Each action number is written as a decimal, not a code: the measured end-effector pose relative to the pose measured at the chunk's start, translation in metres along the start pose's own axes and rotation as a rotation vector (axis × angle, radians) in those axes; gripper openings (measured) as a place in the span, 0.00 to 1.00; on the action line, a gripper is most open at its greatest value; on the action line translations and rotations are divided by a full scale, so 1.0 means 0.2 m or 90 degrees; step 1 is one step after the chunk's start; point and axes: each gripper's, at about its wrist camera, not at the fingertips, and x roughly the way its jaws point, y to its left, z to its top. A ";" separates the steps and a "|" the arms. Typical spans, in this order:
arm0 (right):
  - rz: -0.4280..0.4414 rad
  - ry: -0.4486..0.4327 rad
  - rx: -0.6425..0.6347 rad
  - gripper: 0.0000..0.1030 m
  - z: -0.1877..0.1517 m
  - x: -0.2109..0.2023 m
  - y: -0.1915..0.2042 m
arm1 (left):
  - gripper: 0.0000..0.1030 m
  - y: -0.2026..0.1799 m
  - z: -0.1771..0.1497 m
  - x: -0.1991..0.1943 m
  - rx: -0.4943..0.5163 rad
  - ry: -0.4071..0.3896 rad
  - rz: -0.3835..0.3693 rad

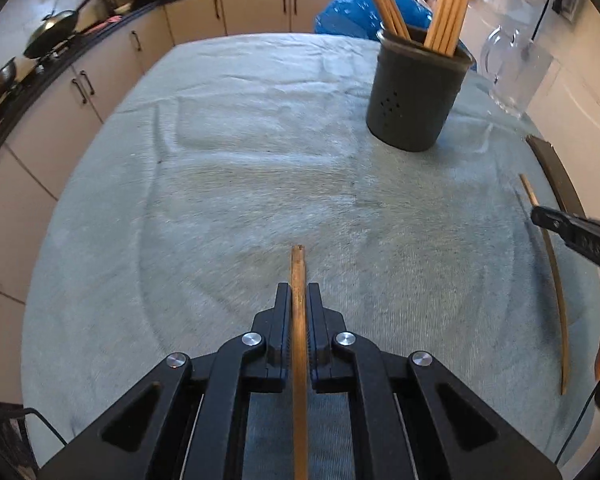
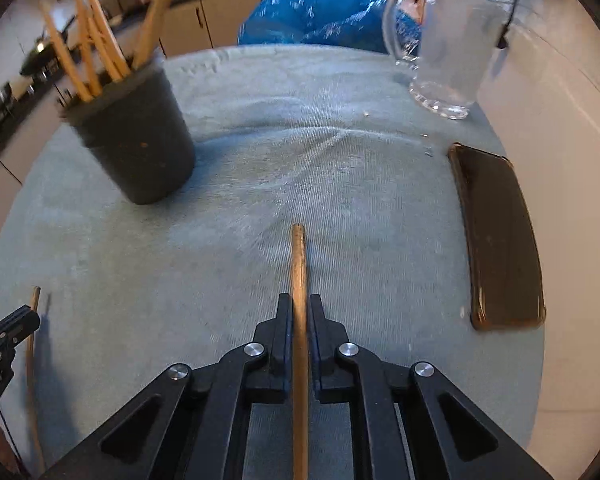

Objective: Organize utensils

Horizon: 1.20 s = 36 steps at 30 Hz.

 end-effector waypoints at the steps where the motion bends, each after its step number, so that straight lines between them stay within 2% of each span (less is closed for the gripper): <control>1: 0.005 -0.012 0.005 0.07 -0.03 -0.04 -0.01 | 0.06 0.01 -0.01 -0.02 -0.001 -0.007 0.004; 9: 0.047 -0.070 0.037 0.07 -0.17 -0.22 0.02 | 0.06 -0.02 -0.08 -0.17 -0.001 -0.061 0.011; 26: 0.069 -0.124 0.025 0.07 -0.23 -0.37 0.10 | 0.06 -0.04 -0.18 -0.40 -0.001 -0.126 0.008; 36: 0.093 -0.184 0.026 0.07 -0.27 -0.52 0.15 | 0.06 -0.03 -0.24 -0.53 0.001 -0.179 -0.001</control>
